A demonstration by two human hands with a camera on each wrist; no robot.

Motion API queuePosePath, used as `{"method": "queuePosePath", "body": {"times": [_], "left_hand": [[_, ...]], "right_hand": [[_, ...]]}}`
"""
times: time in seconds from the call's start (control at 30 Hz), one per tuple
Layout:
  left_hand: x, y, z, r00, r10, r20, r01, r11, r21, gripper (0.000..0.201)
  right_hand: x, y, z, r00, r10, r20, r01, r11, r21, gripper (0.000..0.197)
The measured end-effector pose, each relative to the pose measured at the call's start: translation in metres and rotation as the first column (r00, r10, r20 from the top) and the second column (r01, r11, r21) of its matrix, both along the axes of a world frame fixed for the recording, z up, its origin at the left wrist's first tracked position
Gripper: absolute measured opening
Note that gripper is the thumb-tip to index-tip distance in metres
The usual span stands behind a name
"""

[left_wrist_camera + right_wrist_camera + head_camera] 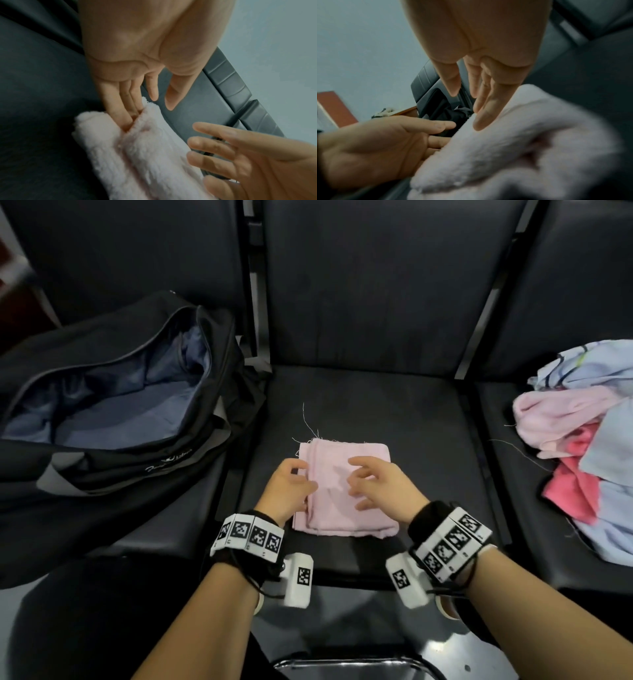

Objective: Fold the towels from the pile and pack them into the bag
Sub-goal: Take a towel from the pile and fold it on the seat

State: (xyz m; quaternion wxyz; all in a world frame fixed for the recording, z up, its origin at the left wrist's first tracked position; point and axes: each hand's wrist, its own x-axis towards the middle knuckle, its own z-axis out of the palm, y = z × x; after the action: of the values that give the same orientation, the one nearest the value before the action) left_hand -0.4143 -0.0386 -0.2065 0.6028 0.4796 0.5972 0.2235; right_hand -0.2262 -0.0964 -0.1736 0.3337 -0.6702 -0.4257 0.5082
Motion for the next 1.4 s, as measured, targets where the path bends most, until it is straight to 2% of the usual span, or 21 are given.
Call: {"method": "queuePosePath", "body": {"times": [0.13,0.23,0.37,0.47,0.5,0.6,0.67,0.8,0.87,0.9,0.93,0.97,1.03,1.07,1.13,1.17,1.23,1.33,1.4], "left_hand": [[0.007,-0.007,-0.003,0.989,-0.084,-0.124,0.104,0.980,0.170,0.034],[0.015,-0.012,-0.002,0.968,-0.103,-0.230,0.167,0.945,0.279,0.039],[0.010,-0.012,0.005,0.987,-0.062,-0.147,0.109,0.937,0.332,0.051],[-0.004,-0.004,0.007,0.992,-0.053,-0.112,0.084,0.953,0.292,0.051],[-0.008,-0.003,0.005,0.990,-0.062,-0.126,0.094,0.959,0.267,0.050],[-0.014,-0.003,-0.005,0.971,-0.111,-0.214,0.156,0.965,0.209,0.048],[-0.015,-0.003,-0.009,0.955,-0.131,-0.266,0.188,0.962,0.200,0.048],[-0.014,-0.003,-0.006,0.869,-0.041,-0.493,0.241,0.906,0.349,0.043],[-0.006,-0.011,0.000,0.831,-0.079,-0.550,0.345,0.849,0.400,0.036],[0.001,-0.017,0.003,0.812,-0.138,-0.568,0.414,0.822,0.392,0.031],[0.009,-0.024,0.006,0.780,-0.209,-0.590,0.486,0.797,0.359,0.026],[0.015,-0.031,0.008,0.727,-0.285,-0.624,0.559,0.773,0.299,0.030],[0.022,-0.040,0.006,0.601,-0.378,-0.704,0.663,0.728,0.175,0.055],[0.023,-0.041,0.004,0.551,-0.378,-0.744,0.690,0.707,0.152,0.056],[0.022,-0.040,0.001,0.517,-0.337,-0.787,0.708,0.685,0.171,0.050],[0.021,-0.038,0.001,0.520,-0.301,-0.800,0.701,0.685,0.198,0.045],[0.020,-0.035,0.002,0.552,-0.233,-0.801,0.678,0.685,0.267,0.033],[0.016,-0.031,0.003,0.624,-0.255,-0.739,0.666,0.668,0.332,0.028],[0.012,-0.030,0.004,0.675,-0.277,-0.684,0.639,0.683,0.353,0.030]], "right_hand": [[0.022,-0.016,-0.002,0.981,0.050,0.187,-0.065,0.995,0.077,0.026],[0.024,-0.023,-0.003,0.960,0.087,0.266,-0.122,0.986,0.117,0.024],[0.021,-0.029,-0.003,0.933,0.108,0.343,-0.193,0.955,0.225,0.025],[0.018,-0.033,-0.007,0.937,0.194,0.291,-0.249,0.954,0.165,0.023],[0.018,-0.034,-0.010,0.920,0.233,0.316,-0.289,0.946,0.144,0.024],[0.019,-0.038,-0.020,0.735,0.357,0.576,-0.485,0.871,0.079,0.026],[0.021,-0.042,-0.023,0.648,0.408,0.643,-0.554,0.832,0.030,0.029],[0.018,-0.049,-0.029,0.467,0.472,0.748,-0.652,0.755,-0.070,0.041],[0.014,-0.049,-0.032,0.401,0.441,0.803,-0.669,0.739,-0.071,0.043],[0.013,-0.048,-0.034,0.395,0.418,0.818,-0.663,0.746,-0.061,0.043],[0.012,-0.047,-0.035,0.400,0.404,0.823,-0.650,0.758,-0.056,0.043],[0.010,-0.045,-0.035,0.420,0.399,0.815,-0.630,0.775,-0.055,0.042],[0.010,-0.039,-0.029,0.484,0.404,0.776,-0.578,0.813,-0.063,0.036],[0.012,-0.036,-0.024,0.541,0.390,0.745,-0.547,0.836,-0.040,0.031],[0.018,-0.035,-0.015,0.711,0.293,0.639,-0.441,0.894,0.080,0.023],[0.021,-0.036,-0.011,0.783,0.237,0.575,-0.380,0.914,0.140,0.023],[0.027,-0.039,-0.007,0.838,0.182,0.515,-0.317,0.929,0.188,0.030],[0.032,-0.044,-0.011,0.812,0.201,0.547,-0.337,0.928,0.160,0.035],[0.034,-0.047,-0.017,0.772,0.236,0.590,-0.373,0.920,0.120,0.028]]}}
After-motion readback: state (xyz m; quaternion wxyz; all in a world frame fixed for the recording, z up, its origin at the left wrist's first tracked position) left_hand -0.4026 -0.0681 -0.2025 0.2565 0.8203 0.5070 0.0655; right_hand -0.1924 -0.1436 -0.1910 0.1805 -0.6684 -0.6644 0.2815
